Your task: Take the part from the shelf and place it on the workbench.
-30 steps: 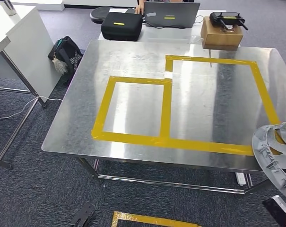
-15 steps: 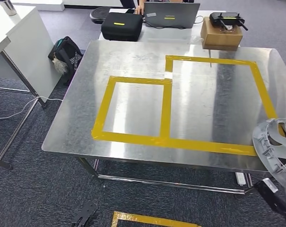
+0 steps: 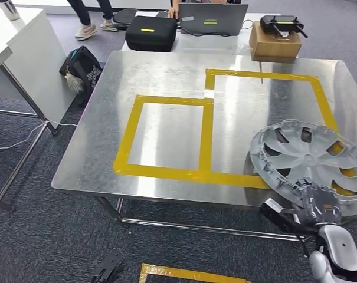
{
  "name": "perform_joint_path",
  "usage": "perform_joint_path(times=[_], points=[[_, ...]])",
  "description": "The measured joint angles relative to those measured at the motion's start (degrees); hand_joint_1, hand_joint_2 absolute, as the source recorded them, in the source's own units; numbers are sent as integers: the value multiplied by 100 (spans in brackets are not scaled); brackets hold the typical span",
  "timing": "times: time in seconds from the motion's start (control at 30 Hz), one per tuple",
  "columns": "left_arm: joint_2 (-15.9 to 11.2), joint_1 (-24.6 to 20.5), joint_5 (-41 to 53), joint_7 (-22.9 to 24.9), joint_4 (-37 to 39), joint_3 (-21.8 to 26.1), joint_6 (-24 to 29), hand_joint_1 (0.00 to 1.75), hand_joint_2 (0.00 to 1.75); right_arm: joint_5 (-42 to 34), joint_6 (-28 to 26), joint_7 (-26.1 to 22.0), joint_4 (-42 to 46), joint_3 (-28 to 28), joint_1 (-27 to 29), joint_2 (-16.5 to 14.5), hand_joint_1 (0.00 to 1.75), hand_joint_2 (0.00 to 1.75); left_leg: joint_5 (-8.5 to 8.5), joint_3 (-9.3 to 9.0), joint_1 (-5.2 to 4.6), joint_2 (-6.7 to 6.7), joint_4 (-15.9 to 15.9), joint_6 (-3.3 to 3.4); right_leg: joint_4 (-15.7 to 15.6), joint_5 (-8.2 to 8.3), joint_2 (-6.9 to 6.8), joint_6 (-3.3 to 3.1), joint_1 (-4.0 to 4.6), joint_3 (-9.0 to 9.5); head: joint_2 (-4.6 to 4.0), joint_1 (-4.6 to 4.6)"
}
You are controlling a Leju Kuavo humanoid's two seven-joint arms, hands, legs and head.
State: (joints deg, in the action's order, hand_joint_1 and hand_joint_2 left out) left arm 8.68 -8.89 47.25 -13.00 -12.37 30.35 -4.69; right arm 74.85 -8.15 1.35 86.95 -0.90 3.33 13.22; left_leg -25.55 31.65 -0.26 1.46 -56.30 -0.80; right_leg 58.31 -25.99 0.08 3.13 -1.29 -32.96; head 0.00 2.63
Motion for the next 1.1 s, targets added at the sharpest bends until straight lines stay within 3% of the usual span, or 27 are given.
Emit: perform_joint_path(times=[0.27, 0.73, 1.1], points=[[26, -22, 39, 51, 0, -4, -9, 0, 175, 193, 115, 60, -258, -1108, -455, 7, 175, 175, 3, 2, -1, -1, 0, 3, 0, 0, -11, -1, 0, 2, 0, 0], [26, -24, 42, 58, 0, -6, -15, 0, 175, 186, 116, 101, -401, -1403, -584, 47, 175, 175, 3, 1, -1, 1, 0, 3, -4, 4, -4, 0, 0, 1, 0, -1], [23, -26, 40, 56, 0, -5, -18, 0, 175, -155, 165, 440, -440, -1571, -613, 339, 175, 175, 4, 1, -2, 1, -2, 5, -9, 7, -5, 2, -1, 3, 0, 0]])
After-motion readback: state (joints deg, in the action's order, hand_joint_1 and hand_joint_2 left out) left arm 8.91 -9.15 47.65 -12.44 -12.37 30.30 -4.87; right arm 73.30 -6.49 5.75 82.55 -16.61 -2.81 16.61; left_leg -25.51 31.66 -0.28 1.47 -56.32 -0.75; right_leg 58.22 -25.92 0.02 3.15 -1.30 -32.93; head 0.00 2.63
